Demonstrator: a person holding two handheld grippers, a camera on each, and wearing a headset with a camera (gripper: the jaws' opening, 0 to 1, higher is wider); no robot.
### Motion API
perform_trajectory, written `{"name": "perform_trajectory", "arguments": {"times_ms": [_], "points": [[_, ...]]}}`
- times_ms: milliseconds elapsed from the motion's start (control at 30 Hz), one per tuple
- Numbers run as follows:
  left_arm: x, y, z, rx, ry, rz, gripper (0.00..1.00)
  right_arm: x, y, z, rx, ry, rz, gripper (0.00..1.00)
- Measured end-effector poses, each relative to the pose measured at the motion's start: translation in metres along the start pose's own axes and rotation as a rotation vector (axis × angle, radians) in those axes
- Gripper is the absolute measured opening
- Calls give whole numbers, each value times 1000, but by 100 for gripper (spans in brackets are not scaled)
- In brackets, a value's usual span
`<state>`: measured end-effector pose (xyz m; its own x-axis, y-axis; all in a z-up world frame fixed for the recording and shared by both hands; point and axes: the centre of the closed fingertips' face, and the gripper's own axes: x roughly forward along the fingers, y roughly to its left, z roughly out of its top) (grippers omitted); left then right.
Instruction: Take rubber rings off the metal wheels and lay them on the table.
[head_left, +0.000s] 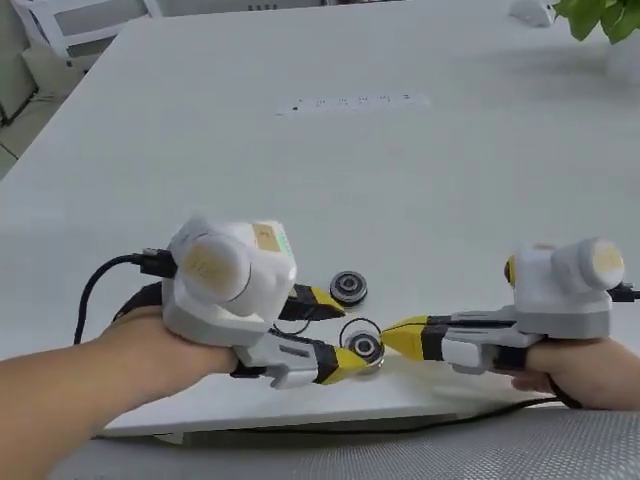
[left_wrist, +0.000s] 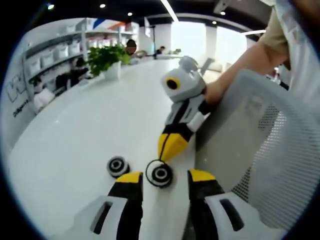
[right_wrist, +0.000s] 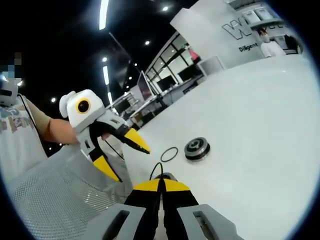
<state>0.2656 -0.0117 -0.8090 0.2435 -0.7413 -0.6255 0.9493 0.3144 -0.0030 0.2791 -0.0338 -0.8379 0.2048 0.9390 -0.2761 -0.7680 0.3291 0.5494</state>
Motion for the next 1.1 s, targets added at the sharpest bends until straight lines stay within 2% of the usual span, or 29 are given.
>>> {"name": "perform_trajectory", "arguments": {"times_ms": [167,300,600,867,1100], "points": [[-12,3,4,-19,-28,20,41,0,3,2,-7,2,8,0],[-20,5,5,-21,-33,32,46,0,5,6,-16,4,15,0],[-42,10,7,-62,-64,70,53,5,9,21,-48,8,30,0],[-61,15,-2,-98,-67,112,58,17,15,29,-77,23,54,0],[-71,19,-13,-134,-64,140,62,31,21,35,-102,51,76,0]]}}
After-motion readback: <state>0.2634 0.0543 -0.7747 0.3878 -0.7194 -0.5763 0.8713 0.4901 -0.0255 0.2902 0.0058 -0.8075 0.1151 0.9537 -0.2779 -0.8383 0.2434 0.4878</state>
